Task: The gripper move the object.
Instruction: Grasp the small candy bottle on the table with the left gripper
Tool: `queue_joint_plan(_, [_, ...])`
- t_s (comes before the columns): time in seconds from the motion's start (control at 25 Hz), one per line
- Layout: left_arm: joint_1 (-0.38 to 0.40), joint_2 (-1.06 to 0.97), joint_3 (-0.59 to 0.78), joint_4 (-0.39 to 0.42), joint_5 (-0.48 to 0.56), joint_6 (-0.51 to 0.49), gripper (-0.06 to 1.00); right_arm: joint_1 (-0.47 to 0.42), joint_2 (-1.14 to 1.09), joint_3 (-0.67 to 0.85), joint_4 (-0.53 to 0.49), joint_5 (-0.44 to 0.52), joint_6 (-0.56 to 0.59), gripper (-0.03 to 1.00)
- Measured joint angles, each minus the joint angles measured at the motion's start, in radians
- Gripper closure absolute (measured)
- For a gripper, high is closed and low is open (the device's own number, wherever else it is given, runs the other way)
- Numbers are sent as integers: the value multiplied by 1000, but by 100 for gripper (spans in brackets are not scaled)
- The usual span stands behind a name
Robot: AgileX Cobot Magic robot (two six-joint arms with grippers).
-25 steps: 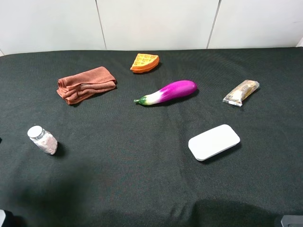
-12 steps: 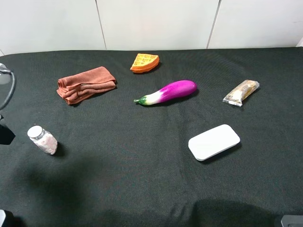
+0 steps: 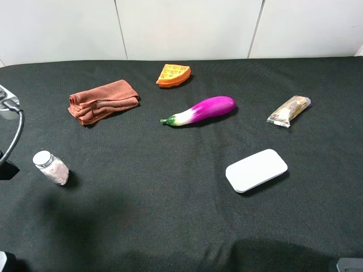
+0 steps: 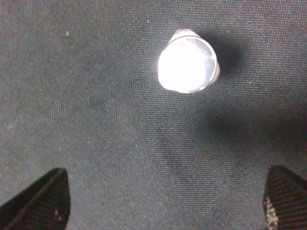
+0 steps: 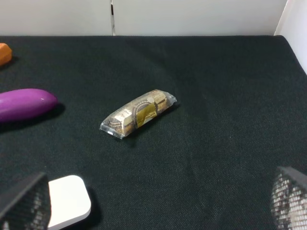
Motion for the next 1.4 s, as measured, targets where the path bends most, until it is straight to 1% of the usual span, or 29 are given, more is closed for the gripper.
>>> queue_joint_plan(0.2, [0, 12, 0, -1, -39, 14, 10, 0, 0, 0, 0, 0, 0, 27])
queue_joint_plan(0.4, [0, 97, -7, -11, -46, 13, 10, 0, 0, 0, 0, 0, 0, 27])
queue_joint_plan(0.56, [0, 116, -40, -21, -64, 1, 10, 0, 0, 0, 0, 0, 0, 27])
queue_joint_plan(0.76, [-1, 148, -42, -28, -84, -2, 10, 0, 0, 0, 0, 0, 0, 27])
queue_joint_plan(0.84, [-16, 181, -43, -28, -85, -3, 11, 0, 0, 0, 0, 0, 0, 27])
queue_joint_plan(1.0, [-84, 243, -43, -36, -98, -5, 11, 0, 0, 0, 0, 0, 0, 27])
queue_joint_plan(1.08, [-104, 280, -43, -40, -107, -13, 11, 0, 0, 0, 0, 0, 0, 27])
queue_joint_plan(1.24, [-106, 346, -43, -40, -126, -43, 11, 0, 0, 0, 0, 0, 0, 27])
queue_joint_plan(1.4, [-106, 379, -43, -40, -167, -53, 11, 0, 0, 0, 0, 0, 0, 27])
